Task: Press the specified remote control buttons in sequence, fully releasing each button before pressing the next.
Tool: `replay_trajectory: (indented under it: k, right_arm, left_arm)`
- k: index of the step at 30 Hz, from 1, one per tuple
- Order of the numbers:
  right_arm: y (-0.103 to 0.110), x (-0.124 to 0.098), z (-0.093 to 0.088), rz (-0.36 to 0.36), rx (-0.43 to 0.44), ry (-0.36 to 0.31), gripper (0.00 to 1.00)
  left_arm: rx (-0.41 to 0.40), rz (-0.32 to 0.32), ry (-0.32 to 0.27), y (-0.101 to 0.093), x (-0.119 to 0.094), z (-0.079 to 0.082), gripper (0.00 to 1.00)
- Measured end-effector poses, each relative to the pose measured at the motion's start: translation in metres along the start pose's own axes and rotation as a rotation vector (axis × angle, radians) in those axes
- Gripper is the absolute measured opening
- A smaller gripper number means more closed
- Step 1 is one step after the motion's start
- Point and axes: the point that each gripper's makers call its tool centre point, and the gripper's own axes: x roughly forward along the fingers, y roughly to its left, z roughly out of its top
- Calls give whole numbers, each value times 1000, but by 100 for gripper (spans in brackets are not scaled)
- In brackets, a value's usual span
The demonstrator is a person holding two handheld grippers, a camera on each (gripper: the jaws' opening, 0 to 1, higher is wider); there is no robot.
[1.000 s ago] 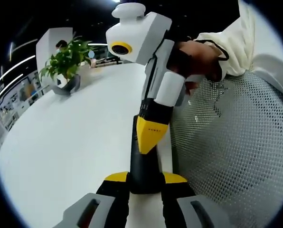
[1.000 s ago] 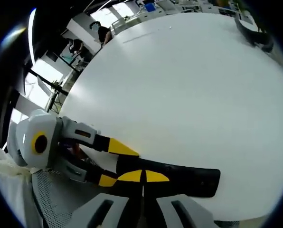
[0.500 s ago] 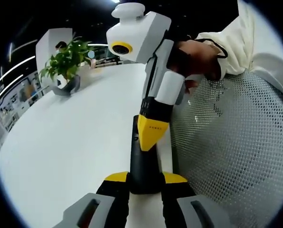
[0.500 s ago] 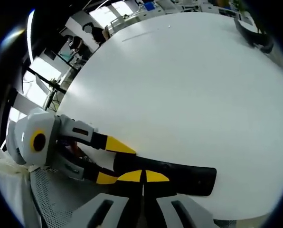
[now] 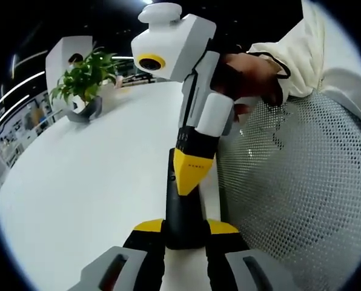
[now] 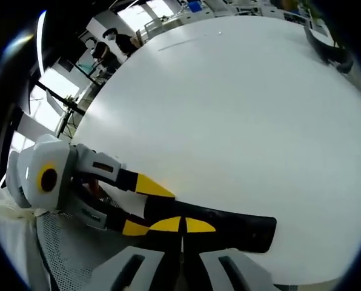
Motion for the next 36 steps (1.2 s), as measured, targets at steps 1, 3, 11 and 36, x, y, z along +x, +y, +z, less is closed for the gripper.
replay_trajectory:
  k: [1,3,11,36]
  right_arm:
    - [0,0,0,-2,-5,-7,0]
    - [0,0,0,-6,0,-9,0]
    - [-4,-16,3,-18,111,-45,0]
    - [-19,-13,-14,-85,150,40,0]
  left_arm:
    - [0,1,2,0,1,0,25]
    - [4,2,8,0,1,0,25]
    - [2,6,3,0,0,0,25]
    - [-3,8,-8,1,1,1,25]
